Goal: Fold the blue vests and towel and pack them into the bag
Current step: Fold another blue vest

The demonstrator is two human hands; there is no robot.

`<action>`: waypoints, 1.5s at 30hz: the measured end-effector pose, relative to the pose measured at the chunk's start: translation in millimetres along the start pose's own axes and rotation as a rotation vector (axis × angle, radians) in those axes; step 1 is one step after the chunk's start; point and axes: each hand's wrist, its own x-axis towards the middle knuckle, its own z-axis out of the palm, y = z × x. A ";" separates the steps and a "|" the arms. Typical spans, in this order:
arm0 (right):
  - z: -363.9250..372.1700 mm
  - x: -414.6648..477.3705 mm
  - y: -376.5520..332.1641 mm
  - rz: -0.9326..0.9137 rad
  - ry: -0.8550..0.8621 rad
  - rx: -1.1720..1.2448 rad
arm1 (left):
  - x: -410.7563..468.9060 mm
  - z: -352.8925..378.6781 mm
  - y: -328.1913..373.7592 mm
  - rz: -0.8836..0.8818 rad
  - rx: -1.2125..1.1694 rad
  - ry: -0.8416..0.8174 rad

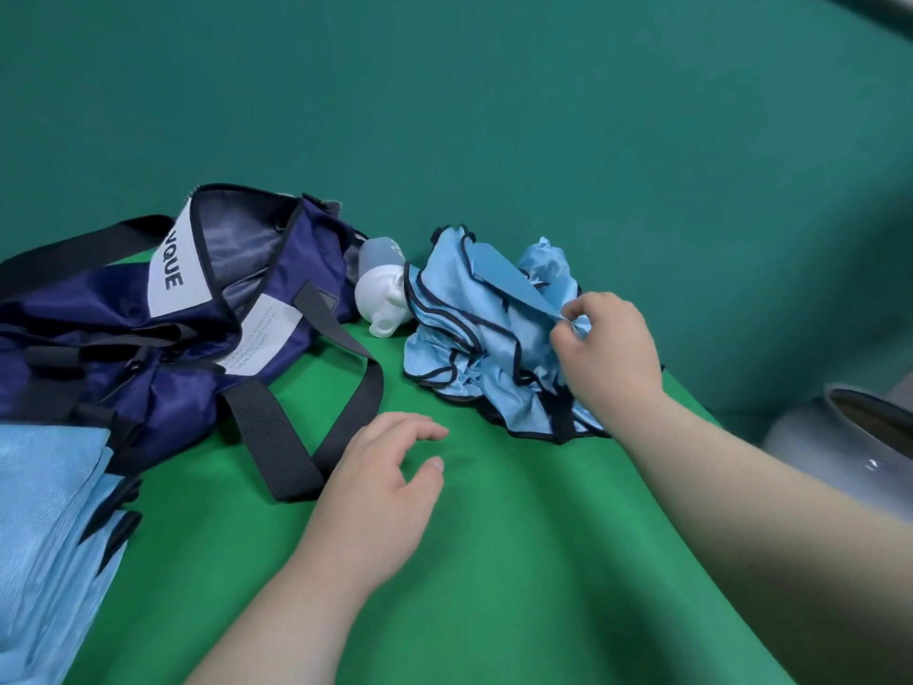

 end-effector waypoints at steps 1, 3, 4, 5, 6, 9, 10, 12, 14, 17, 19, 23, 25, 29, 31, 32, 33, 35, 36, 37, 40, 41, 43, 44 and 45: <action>-6.3 -11.8 -2.7 0.004 0.013 0.052 | -0.7 0.1 0.8 0.000 0.008 -0.002; -16.8 -40.1 -7.0 -0.030 0.020 0.151 | -2.5 -0.6 3.1 0.019 0.021 0.000; -21.0 -56.2 -9.3 -0.063 0.015 0.188 | -3.7 -1.0 3.9 0.032 0.027 0.002; -24.4 -72.5 -11.1 -0.099 0.000 0.214 | -5.3 -1.8 4.5 0.038 0.033 0.001; -27.4 -88.8 -12.7 -0.132 -0.022 0.232 | -7.4 -2.5 4.9 0.040 0.039 -0.003; -32.4 -133.6 -10.4 -0.198 -0.108 0.277 | -16.4 -5.0 7.5 0.092 0.067 -0.010; -32.9 -147.8 -8.0 -0.205 -0.139 0.298 | -20.6 -5.4 8.9 0.105 0.083 -0.018; -33.7 -174.4 -3.7 -0.236 -0.182 0.326 | -29.7 -4.8 11.2 0.121 0.113 -0.041; -36.4 -197.0 -1.1 -0.280 -0.209 0.348 | -38.9 -2.2 12.9 0.127 0.148 -0.079; -42.3 -219.8 1.4 -0.337 -0.254 0.356 | -55.7 -2.6 15.7 0.123 0.212 -0.142; -47.8 -229.7 1.0 -0.346 -0.290 0.347 | -70.7 -8.4 17.5 0.114 0.240 -0.165; -63.2 -252.6 -3.4 -0.322 -0.329 0.327 | -109.7 -22.3 23.7 0.081 0.261 -0.188; -72.5 -265.0 -10.3 -0.327 -0.364 0.299 | -128.7 -28.7 27.9 0.072 0.275 -0.191; -87.2 -289.7 -21.2 -0.406 -0.436 0.252 | -160.3 -39.0 39.5 0.053 0.307 -0.180; -92.5 -301.0 -19.5 -0.383 -0.429 0.251 | -173.6 -41.1 43.9 0.063 0.320 -0.191; -95.4 -305.1 -17.5 -0.364 -0.428 0.245 | -180.0 -41.9 46.0 0.073 0.327 -0.198; -98.8 -307.4 -16.4 -0.356 -0.428 0.235 | -186.0 -43.3 48.8 0.083 0.337 -0.204; -105.0 -310.7 -14.5 -0.345 -0.454 0.215 | -196.6 -44.5 52.6 0.092 0.368 -0.211; -108.1 -312.2 -13.4 -0.333 -0.471 0.226 | -200.4 -44.5 53.7 0.091 0.387 -0.212; -110.0 -313.4 -11.7 -0.318 -0.478 0.250 | -203.2 -44.6 55.2 0.084 0.406 -0.217; -115.5 -314.7 -7.9 -0.266 -0.446 0.321 | -207.8 -47.2 56.6 0.045 0.431 -0.238; -116.0 -313.0 -6.1 -0.245 -0.408 0.336 | -207.9 -48.0 57.2 0.036 0.435 -0.243; -114.9 -306.5 -0.2 -0.166 -0.329 0.355 | -207.0 -48.0 60.3 0.023 0.445 -0.253; -113.4 -302.6 2.6 -0.126 -0.300 0.361 | -206.4 -47.1 61.3 0.016 0.448 -0.252; -110.6 -299.4 4.1 -0.104 -0.284 0.359 | -206.0 -46.0 60.4 0.010 0.451 -0.247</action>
